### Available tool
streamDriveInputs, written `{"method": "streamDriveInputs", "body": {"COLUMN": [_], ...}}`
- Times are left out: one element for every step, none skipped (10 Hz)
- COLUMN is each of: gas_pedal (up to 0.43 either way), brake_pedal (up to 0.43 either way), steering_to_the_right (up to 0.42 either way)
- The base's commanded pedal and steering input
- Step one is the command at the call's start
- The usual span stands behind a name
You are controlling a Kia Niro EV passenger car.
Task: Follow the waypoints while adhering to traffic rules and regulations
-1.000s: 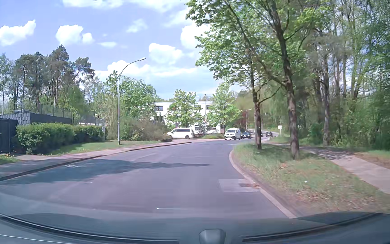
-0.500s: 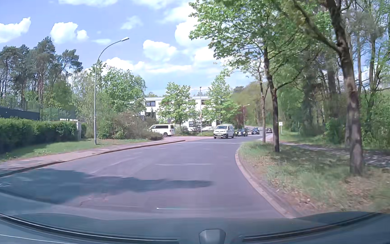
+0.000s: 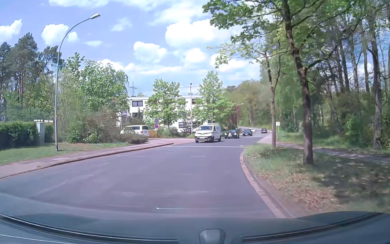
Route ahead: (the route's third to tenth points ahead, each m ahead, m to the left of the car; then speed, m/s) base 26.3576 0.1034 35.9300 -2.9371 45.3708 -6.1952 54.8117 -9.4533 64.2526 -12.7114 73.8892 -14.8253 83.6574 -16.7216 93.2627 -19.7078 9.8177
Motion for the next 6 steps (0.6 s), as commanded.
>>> {"method": "streamDriveInputs", "body": {"gas_pedal": [0.067, 0.067, 0.067, 0.067, 0.067, 0.067], "brake_pedal": [0.0, 0.0, 0.0, 0.0, 0.0, 0.0], "steering_to_the_right": [0.034, 0.035, 0.036, 0.036, 0.038, 0.045]}}
